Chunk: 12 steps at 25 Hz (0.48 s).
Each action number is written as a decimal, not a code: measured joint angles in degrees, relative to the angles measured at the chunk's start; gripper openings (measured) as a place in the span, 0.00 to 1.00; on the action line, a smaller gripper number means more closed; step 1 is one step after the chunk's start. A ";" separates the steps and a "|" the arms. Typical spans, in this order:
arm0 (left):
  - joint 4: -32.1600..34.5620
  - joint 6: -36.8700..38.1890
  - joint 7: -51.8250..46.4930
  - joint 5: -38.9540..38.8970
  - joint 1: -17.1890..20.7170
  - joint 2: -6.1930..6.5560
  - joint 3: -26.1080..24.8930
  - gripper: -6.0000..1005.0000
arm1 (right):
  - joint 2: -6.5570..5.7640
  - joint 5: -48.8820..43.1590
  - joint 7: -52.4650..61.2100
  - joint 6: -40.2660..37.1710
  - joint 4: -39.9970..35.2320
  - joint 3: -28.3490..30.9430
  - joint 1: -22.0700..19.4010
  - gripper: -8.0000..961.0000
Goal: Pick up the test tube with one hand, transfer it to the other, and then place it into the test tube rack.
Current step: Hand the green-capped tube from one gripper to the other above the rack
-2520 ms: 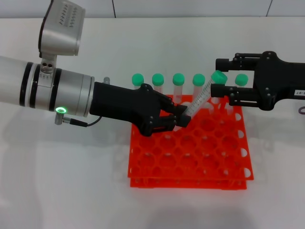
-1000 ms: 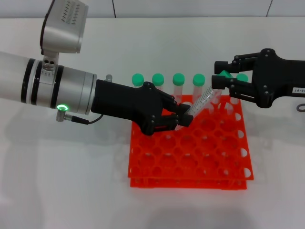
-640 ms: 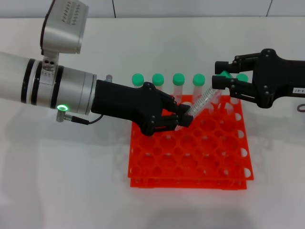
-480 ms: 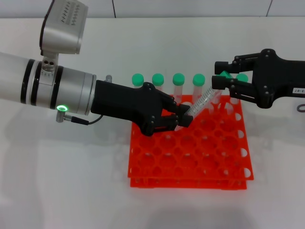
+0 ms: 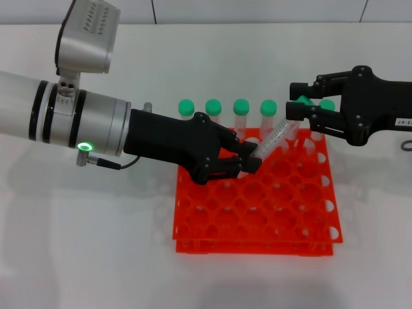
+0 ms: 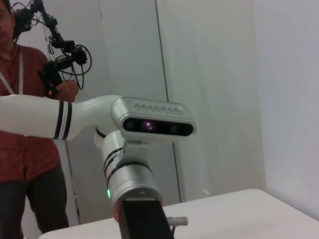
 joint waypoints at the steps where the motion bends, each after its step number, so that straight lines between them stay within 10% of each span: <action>1: 0.00 0.01 -0.02 -0.07 0.07 0.00 0.01 0.19 | 0.00 0.02 0.00 0.04 0.00 0.03 0.00 0.30; 12: 0.16 0.01 -2.83 -0.22 -0.06 0.04 -0.06 0.51 | 0.00 0.20 0.04 0.02 0.00 0.00 0.14 0.30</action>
